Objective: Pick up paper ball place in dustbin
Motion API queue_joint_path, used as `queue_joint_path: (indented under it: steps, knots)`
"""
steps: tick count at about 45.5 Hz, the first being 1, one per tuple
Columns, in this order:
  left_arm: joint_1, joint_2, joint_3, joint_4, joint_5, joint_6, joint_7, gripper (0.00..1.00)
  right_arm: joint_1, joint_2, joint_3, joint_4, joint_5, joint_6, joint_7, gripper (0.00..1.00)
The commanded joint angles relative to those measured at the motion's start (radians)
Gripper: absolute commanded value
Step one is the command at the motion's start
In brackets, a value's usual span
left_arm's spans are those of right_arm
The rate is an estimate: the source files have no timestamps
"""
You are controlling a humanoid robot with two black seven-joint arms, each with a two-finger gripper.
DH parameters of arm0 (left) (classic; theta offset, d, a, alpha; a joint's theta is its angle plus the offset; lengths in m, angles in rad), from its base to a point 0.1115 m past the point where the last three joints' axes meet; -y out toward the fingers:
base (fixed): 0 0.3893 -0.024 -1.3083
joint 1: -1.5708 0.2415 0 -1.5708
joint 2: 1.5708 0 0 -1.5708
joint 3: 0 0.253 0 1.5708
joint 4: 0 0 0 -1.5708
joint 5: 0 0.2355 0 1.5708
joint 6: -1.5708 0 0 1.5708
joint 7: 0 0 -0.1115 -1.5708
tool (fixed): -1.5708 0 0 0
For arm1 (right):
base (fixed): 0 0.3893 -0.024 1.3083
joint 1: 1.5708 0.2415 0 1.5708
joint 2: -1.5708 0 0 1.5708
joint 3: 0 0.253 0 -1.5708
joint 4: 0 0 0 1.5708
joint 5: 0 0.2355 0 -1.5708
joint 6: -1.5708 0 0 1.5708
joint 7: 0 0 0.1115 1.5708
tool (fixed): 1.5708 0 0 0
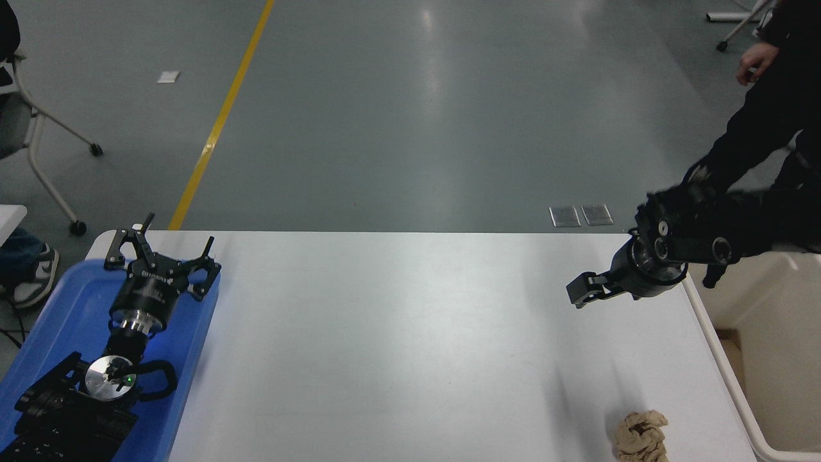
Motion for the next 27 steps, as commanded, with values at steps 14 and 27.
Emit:
queue_joint_path:
  steps: [14, 27]
  knots:
    - [0.000, 0.000, 0.000, 0.000, -0.001, 0.000, 0.000, 0.99, 0.462, -0.296, -0.276, 0.308, -0.133, 0.148, 0.002, 1.00]
    - [-0.002, 0.001, 0.003, -0.001, 0.000, 0.000, 0.000, 0.99, 0.340, -0.257, -0.313, 0.347, -0.218, 0.106, 0.002, 1.00]
